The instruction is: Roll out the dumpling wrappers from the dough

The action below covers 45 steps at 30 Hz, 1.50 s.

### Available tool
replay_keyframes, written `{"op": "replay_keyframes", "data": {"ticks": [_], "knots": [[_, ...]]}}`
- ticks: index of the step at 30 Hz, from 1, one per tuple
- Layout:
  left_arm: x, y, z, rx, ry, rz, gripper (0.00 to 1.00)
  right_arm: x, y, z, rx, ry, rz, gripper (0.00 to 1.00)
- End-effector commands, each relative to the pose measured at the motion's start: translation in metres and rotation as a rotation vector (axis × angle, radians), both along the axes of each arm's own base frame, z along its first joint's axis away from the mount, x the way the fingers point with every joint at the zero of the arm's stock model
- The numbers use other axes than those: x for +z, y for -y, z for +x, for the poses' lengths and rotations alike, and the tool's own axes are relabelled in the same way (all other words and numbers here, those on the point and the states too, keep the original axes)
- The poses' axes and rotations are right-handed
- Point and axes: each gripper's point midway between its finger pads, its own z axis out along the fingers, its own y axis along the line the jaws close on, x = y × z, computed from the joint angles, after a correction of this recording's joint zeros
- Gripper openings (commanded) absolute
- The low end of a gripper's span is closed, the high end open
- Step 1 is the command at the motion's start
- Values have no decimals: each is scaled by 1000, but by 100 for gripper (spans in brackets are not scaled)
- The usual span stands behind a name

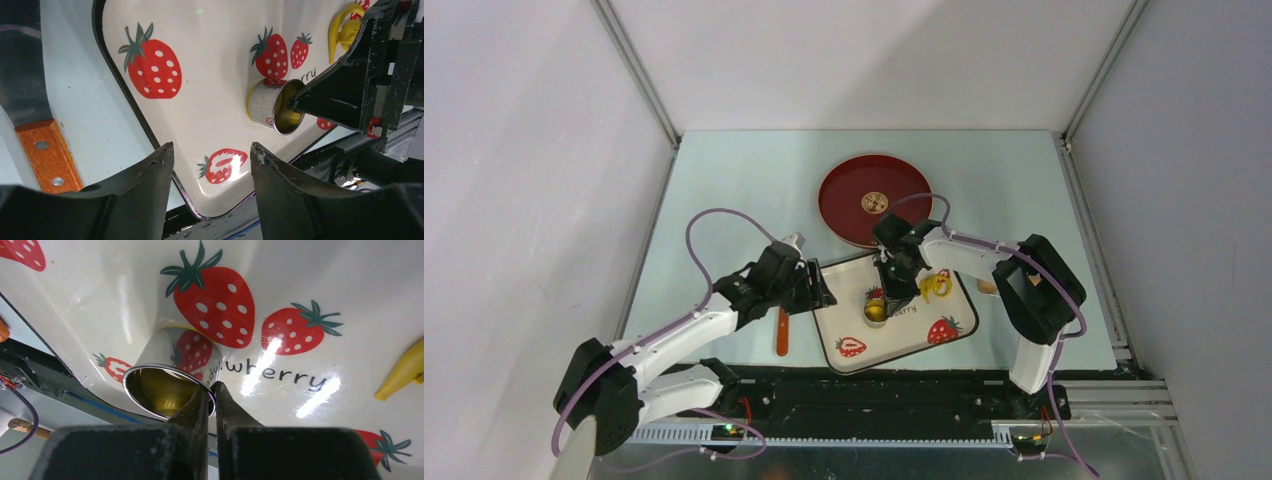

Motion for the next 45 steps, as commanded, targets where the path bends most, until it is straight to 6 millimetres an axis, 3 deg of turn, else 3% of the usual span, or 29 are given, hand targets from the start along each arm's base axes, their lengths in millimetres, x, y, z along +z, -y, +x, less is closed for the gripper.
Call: {"op": "replay_keyframes", "data": {"ticks": [1, 13, 21, 27, 33, 39, 41, 45], "knots": [[19, 4, 7, -3, 57, -20, 63, 17, -14, 11, 1, 45, 45, 0], [22, 3, 8, -1, 70, -21, 63, 52, -3, 10, -39, 97, 58, 0], [34, 1, 10, 6, 116, -41, 63, 75, 14, 34, -114, 148, 107, 0], [29, -9, 7, 43, 104, -6, 63, 97, 63, 83, -247, 244, 78, 0], [19, -23, 6, 98, 84, 50, 63, 104, 137, 136, -420, 326, -23, 0], [19, -27, 5, 103, 87, 62, 64, 91, 194, 175, -547, 356, -125, 0], [19, -28, 4, 100, 87, 64, 64, 77, 211, 187, -575, 354, -188, 0], [19, -30, 2, 97, 88, 67, 64, 60, 228, 204, -597, 328, -237, 0]]}}
